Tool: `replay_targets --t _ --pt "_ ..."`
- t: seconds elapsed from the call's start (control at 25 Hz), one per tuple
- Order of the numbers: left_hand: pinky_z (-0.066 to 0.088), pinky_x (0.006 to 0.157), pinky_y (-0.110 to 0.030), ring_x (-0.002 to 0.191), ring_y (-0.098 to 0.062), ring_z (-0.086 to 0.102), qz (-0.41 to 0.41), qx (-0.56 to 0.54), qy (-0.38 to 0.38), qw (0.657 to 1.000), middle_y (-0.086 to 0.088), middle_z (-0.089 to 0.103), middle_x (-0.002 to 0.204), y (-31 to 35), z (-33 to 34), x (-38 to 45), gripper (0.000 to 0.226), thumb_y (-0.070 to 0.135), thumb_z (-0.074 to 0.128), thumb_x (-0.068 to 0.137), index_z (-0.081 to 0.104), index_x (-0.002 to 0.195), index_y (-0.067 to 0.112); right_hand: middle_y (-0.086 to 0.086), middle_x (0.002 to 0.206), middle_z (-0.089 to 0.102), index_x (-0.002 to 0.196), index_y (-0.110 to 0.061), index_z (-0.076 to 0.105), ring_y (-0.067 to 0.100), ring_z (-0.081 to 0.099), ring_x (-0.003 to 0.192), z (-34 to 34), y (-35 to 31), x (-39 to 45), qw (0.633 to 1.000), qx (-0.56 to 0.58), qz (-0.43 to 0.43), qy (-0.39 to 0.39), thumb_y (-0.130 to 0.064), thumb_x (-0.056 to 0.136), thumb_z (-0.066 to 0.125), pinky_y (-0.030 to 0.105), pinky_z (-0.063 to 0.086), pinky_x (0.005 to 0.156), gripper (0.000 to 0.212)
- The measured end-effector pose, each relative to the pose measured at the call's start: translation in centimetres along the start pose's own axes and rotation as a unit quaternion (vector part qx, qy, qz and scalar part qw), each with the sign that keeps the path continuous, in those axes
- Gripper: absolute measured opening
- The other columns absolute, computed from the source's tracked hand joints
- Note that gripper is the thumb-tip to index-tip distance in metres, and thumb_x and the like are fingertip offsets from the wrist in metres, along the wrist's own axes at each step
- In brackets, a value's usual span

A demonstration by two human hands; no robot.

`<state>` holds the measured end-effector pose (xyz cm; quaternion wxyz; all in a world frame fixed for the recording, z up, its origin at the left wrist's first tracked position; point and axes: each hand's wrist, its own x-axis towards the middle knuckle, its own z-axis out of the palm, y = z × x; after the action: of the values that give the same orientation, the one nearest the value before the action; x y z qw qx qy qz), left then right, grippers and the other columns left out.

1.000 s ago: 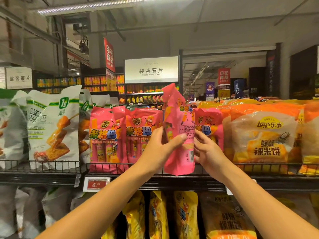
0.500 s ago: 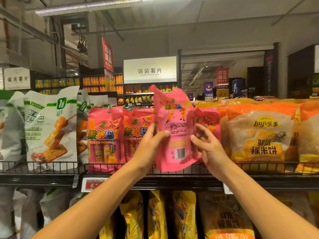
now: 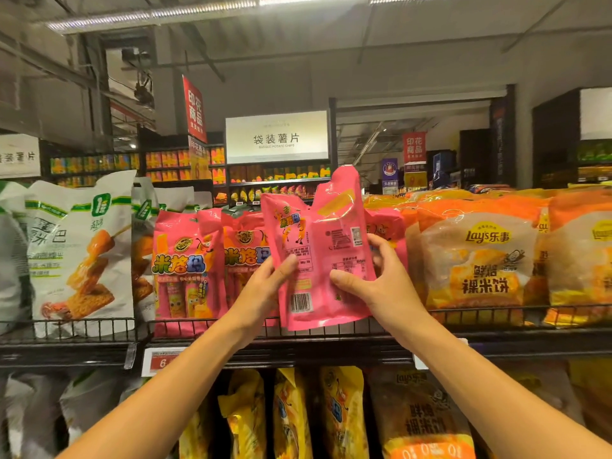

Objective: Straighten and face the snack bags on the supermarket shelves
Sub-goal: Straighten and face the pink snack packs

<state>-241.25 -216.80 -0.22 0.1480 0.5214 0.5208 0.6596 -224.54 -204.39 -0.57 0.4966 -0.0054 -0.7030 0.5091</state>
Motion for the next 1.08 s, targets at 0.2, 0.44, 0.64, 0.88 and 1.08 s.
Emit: replay_targets --t 0.2,0.44,0.64,0.88,1.08 --pt "0.056 0.087 -0.038 0.104 -0.022 0.070 0.024 -0.044 -0.007 0.999 -0.005 0.074 0.112 -0.5 -0.1 0.4 0.083 0.065 0.086 0.053 0.060 0.120 0.022 -0.020 0.111 0.071 0.134 -0.034 0.045 0.003 0.070 0.101 0.6 -1.1 -1.0 0.998 -0.044 -0.029 -0.036 -0.031 0.071 0.089 0.025 0.060 0.081 0.077" --pt "0.058 0.077 -0.027 0.097 -0.017 0.072 0.025 -0.096 -0.018 0.995 -0.003 0.075 0.107 -0.4 -0.2 0.2 0.098 0.060 0.091 0.049 0.053 0.126 0.012 -0.023 0.111 0.070 0.124 -0.042 0.050 0.002 0.070 0.102 0.3 -1.9 -1.5 0.995 -0.029 -0.016 -0.094 -0.031 0.083 0.080 0.019 0.058 0.076 0.052" --pt "0.052 0.097 -0.048 0.122 -0.029 0.060 -0.016 -0.148 -0.026 0.989 -0.015 0.062 0.133 -0.2 0.3 0.1 0.103 0.058 0.085 0.059 0.044 0.141 0.010 -0.018 0.128 0.057 0.134 -0.040 0.048 0.002 0.058 0.118 1.2 -2.5 -2.2 0.989 -0.123 -0.057 -0.059 -0.048 0.077 0.074 0.036 0.055 0.096 0.063" --pt "0.058 0.081 -0.037 0.107 -0.026 0.068 -0.049 -0.163 -0.036 0.985 -0.013 0.066 0.128 -1.0 1.2 0.3 0.041 0.032 0.038 0.105 0.050 0.139 0.013 -0.019 0.124 0.045 0.139 -0.036 0.044 0.003 0.048 0.121 3.7 -2.6 -3.7 0.954 -0.254 -0.158 0.032 -0.053 0.078 0.070 0.037 0.051 0.097 0.068" --pt "0.056 0.083 -0.036 0.111 -0.026 0.066 -0.059 -0.165 -0.044 0.984 -0.011 0.067 0.127 -1.6 0.7 0.3 0.042 0.034 0.030 0.108 0.051 0.138 0.014 -0.018 0.124 0.045 0.140 -0.034 0.044 0.006 0.048 0.122 3.7 -2.4 -3.7 0.949 -0.272 -0.158 0.034 -0.052 0.080 0.072 0.038 0.050 0.098 0.068"
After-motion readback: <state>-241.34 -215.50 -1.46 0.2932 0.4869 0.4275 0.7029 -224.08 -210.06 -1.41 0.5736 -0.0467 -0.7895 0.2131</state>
